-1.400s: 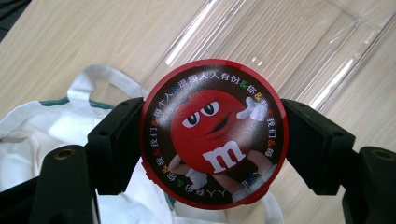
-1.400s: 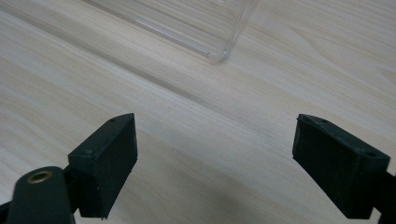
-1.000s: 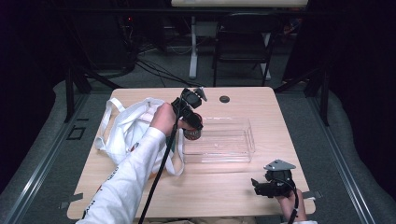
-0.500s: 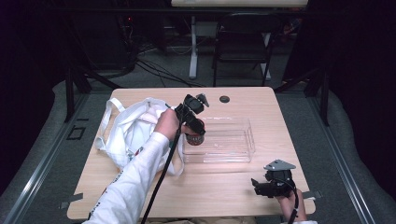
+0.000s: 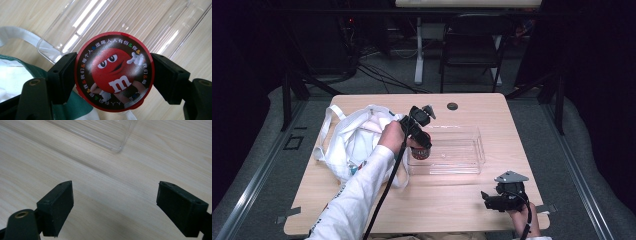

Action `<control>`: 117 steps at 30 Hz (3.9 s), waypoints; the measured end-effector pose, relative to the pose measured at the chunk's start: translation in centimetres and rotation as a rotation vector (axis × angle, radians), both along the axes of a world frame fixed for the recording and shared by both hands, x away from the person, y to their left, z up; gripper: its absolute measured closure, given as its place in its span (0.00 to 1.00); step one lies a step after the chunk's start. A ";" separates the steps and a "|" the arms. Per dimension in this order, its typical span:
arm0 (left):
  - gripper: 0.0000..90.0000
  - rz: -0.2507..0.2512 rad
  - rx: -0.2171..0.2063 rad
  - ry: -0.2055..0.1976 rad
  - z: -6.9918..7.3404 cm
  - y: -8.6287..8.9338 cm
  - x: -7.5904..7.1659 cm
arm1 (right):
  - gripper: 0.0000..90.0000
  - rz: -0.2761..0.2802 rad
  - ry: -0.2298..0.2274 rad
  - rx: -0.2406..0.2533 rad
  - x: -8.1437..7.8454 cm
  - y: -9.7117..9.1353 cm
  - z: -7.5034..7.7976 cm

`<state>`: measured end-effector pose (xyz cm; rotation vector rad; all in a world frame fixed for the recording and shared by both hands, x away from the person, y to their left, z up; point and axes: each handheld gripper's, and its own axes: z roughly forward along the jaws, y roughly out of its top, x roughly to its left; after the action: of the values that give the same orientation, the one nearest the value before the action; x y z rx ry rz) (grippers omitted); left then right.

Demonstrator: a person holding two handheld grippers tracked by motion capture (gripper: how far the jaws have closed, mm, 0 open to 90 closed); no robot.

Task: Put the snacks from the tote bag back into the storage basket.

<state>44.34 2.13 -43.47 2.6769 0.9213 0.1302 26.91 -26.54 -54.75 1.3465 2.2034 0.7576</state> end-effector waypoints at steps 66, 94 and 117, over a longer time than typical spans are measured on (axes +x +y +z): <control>0.29 0.005 0.073 0.058 -5.4 -0.8 0.2 | 0.15 0.006 0.006 -0.006 0.0 -0.1 0.1; 0.15 0.021 0.001 -0.020 -2.3 0.4 -0.5 | 0.15 0.003 -0.002 -0.001 -0.1 0.0 0.0; 0.04 0.096 -0.044 -0.139 3.3 7.8 -2.4 | 0.15 0.000 -0.009 -0.006 -0.1 0.1 0.0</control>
<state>41.93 9.97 -40.13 2.5475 0.9963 0.3091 26.85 -26.43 -54.79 1.3373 2.1975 0.7544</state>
